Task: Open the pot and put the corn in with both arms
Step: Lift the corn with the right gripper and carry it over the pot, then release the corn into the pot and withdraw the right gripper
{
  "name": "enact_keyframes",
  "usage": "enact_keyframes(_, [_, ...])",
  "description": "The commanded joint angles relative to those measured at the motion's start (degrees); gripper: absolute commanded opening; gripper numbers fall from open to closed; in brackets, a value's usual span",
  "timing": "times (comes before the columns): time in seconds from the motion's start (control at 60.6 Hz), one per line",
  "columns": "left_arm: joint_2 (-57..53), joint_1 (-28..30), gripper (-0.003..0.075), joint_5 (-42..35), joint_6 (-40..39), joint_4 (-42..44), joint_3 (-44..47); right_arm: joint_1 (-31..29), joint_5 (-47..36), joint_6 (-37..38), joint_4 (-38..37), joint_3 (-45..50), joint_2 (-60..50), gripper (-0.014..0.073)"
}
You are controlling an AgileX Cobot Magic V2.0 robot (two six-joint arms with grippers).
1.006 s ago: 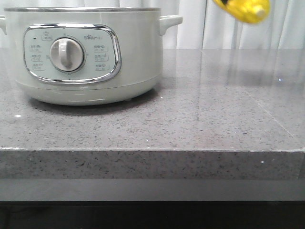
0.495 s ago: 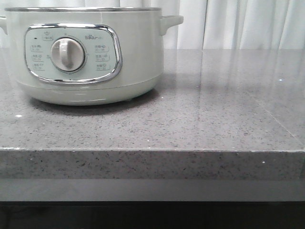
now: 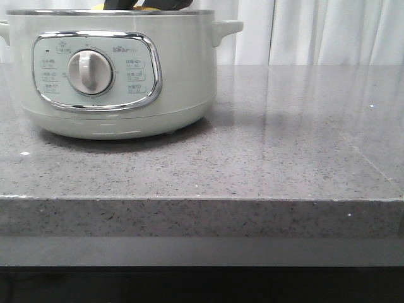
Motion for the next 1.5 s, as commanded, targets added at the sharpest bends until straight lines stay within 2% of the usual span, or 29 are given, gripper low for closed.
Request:
enact_keyframes(0.0, [0.3, -0.2, 0.0275, -8.1, -0.3, -1.7, -1.9, -0.2, -1.4, -0.8, 1.0, -2.0, -3.0, 0.0469])
enact_keyframes(0.132, [0.3, -0.2, 0.0275, -8.1, -0.3, -1.7, -1.9, -0.2, -1.9, -0.8, 1.0, -2.0, -3.0, 0.0514])
enact_keyframes(0.412, [0.3, -0.2, 0.0275, -8.1, -0.3, -1.7, -1.9, -0.7, -2.2, -0.8, 0.9, -2.4, -3.3, 0.0492])
enact_keyframes(0.528, [0.3, -0.2, 0.0275, -8.1, -0.3, -1.7, -1.9, -2.0, -1.7, -0.8, 0.9, -3.2, -4.1, 0.037])
enact_keyframes(0.577, [0.3, -0.2, 0.0275, -8.1, -0.3, -1.7, -1.9, -2.8, -1.6, -0.8, 0.9, -3.2, -4.9, 0.0265])
enact_keyframes(0.726, [0.3, -0.2, 0.0275, -8.3, -0.3, -1.7, -1.9, -5.7, -0.6, -0.8, 0.9, -3.2, -7.0, 0.0024])
enact_keyframes(0.808, [0.3, -0.2, 0.0275, -8.5, -0.3, -1.7, -1.9, -7.4, 0.1, -0.8, 0.9, -3.2, -8.0, -0.004])
enact_keyframes(1.138, [0.3, -0.2, 0.0275, -8.5, -0.3, -1.7, -1.9, -15.9, 0.7, -0.8, -1.2, 0.1, -13.5, -0.0048])
enact_keyframes(1.303, [0.3, -0.2, 0.0275, -8.5, -0.3, -1.7, -1.9, -20.7, -3.3, -0.8, -2.9, 8.2, -19.7, -0.0048])
enact_keyframes(1.485, [0.3, -0.2, 0.0275, -8.5, -0.3, -1.7, -1.9, -26.9, -9.7, -1.0, -3.5, 21.6, -29.2, -0.0048])
